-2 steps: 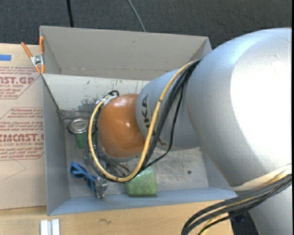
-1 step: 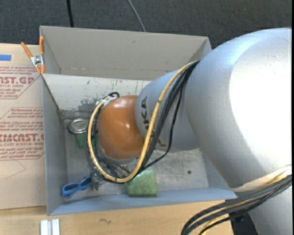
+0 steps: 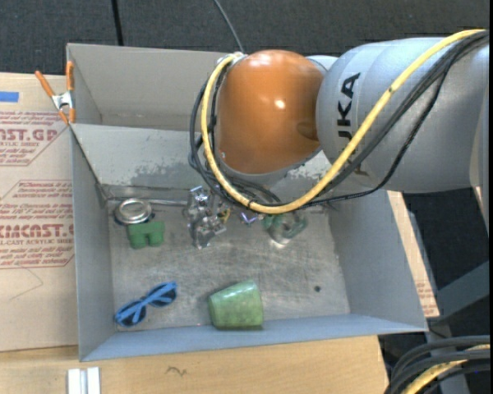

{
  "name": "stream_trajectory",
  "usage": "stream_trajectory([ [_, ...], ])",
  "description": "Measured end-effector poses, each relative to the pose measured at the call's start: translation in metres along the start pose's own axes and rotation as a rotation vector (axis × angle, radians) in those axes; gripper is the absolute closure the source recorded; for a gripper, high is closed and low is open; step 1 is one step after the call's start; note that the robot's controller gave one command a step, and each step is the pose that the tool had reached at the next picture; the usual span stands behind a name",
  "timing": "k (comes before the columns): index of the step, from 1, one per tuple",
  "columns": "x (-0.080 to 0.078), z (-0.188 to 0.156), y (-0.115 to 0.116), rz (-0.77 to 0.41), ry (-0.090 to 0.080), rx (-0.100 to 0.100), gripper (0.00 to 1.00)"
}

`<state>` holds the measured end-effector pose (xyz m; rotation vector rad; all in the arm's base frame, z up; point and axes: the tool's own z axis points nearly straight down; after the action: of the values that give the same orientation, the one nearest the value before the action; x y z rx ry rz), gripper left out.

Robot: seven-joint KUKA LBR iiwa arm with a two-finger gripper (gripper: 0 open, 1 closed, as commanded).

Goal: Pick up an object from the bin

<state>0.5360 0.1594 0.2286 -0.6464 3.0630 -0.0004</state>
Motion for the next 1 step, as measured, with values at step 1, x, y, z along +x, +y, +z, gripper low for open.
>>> stream_trajectory([
  [1, -0.0380, 0.1411, 0.0337, -0.266, 0.013, -0.007, 1.00],
])
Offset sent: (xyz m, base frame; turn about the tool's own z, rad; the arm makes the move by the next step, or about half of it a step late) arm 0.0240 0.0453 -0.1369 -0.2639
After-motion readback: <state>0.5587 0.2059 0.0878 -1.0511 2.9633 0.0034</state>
